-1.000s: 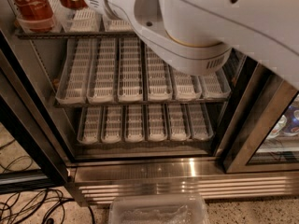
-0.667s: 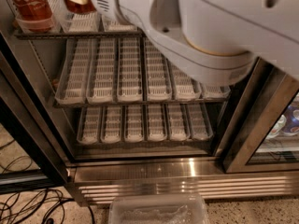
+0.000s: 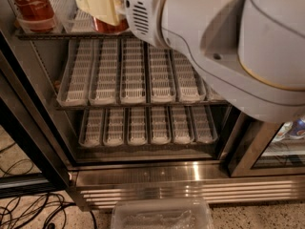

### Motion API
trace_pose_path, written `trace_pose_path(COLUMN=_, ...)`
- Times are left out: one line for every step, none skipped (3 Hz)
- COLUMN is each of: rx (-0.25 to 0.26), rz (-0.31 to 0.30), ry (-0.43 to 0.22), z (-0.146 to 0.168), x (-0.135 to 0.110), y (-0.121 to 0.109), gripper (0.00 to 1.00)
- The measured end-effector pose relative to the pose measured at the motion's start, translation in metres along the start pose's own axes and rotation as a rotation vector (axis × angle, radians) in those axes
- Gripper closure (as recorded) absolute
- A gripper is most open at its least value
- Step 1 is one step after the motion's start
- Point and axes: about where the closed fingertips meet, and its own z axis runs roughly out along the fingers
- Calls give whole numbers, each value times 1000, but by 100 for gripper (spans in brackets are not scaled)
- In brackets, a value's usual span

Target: Pick coke can from top shelf of fridge

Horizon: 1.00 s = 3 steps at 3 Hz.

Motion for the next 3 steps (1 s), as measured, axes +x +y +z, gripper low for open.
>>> trace_pose_path(rx=8, rz=25, ry=65, z=-20, x=31, y=-8, gripper=100)
trace_pose_path(rx=10, rz=57, ry=152, z=-39, x=66, y=-13, gripper=100)
trace_pose_path(rx=-12, rz=76, ry=242, z=-55, x=90, y=-13, gripper=100)
